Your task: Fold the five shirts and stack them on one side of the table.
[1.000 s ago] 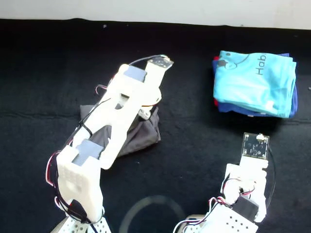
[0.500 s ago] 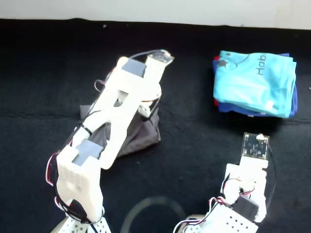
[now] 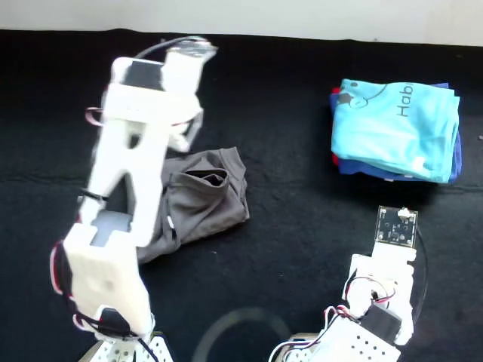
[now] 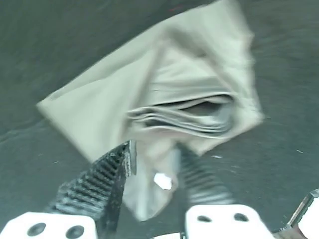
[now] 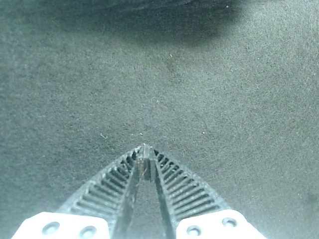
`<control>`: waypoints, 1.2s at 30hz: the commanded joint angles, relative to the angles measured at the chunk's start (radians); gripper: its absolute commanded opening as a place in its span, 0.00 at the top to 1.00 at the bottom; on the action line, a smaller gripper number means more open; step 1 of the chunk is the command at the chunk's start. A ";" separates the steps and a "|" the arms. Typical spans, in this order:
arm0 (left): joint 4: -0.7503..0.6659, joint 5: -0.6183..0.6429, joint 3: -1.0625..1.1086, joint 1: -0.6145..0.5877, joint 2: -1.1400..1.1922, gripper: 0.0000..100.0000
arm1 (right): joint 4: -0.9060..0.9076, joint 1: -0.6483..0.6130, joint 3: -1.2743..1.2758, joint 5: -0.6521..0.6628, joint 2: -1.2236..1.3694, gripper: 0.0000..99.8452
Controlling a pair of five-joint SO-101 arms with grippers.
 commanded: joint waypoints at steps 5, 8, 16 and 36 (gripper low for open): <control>0.012 -0.075 0.194 -0.133 0.107 0.99 | -0.013 0.001 0.142 0.003 -0.005 0.99; 0.011 -0.072 0.234 -0.107 0.151 0.99 | -0.015 0.001 0.142 0.003 -0.005 0.99; -0.006 0.006 0.239 0.099 0.153 0.99 | -0.015 0.001 0.142 0.003 -0.005 0.99; 0.014 0.080 0.371 0.519 -0.102 0.99 | -0.016 0.001 0.142 0.003 -0.005 0.99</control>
